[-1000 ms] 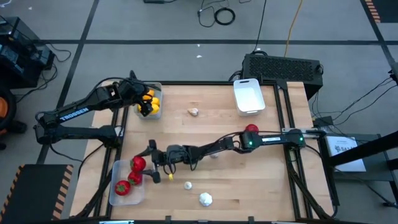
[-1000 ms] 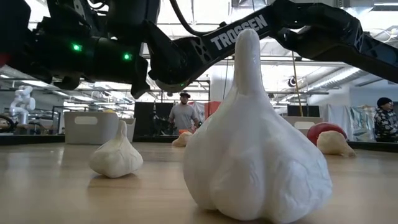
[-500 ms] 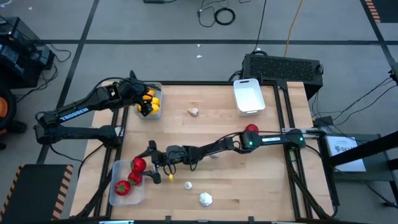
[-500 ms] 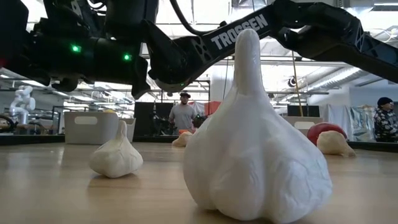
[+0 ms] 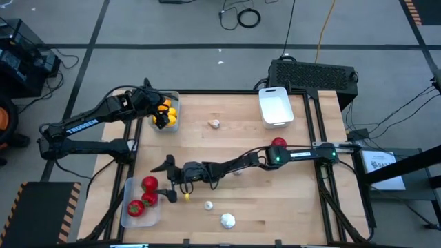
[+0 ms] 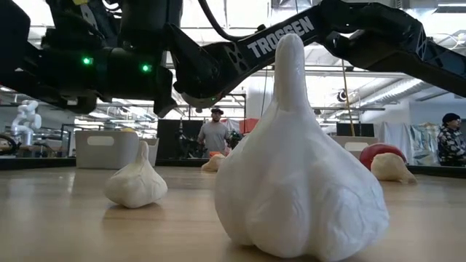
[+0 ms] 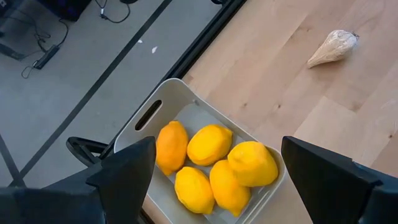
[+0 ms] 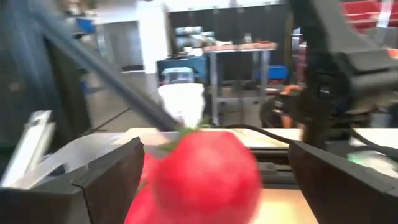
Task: Sort produce into baskets
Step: Put the red tomato into the transparent bin
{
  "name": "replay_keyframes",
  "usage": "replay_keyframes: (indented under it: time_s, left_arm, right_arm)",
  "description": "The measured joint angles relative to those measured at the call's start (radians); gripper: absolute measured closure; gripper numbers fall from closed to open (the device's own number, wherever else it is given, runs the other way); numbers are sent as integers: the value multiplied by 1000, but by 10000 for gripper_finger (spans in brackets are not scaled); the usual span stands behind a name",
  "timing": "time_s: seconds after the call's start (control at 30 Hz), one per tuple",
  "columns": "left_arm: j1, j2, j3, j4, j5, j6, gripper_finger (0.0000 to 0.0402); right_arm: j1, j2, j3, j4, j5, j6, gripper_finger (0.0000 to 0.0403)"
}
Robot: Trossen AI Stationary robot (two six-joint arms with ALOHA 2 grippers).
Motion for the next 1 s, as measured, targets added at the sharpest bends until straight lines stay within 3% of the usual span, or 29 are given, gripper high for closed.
replay_keyframes:
  time_s: [0.1,0.27,0.43,0.63,0.8,1.0]
  left_arm:
    - [0,0,0,0,0,0,49]
    - [0,0,0,-6,20,0,49]
    - [0,0,0,-53,26,-1,49]
    - [0,0,0,-108,30,-1,49]
    - [0,0,-10,-100,78,-5,49]
    - [-1,0,-53,-57,108,-24,49]
  right_arm:
    - [0,0,0,2,-60,-29,19]
    - [-1,-10,0,-19,-63,-60,18]
    - [-6,-91,-1,-183,-63,-90,18]
    - [-6,-253,0,-647,-63,-162,18]
    - [-4,-423,0,-1231,-53,-208,18]
    - [-21,-574,0,-1777,50,-117,18]
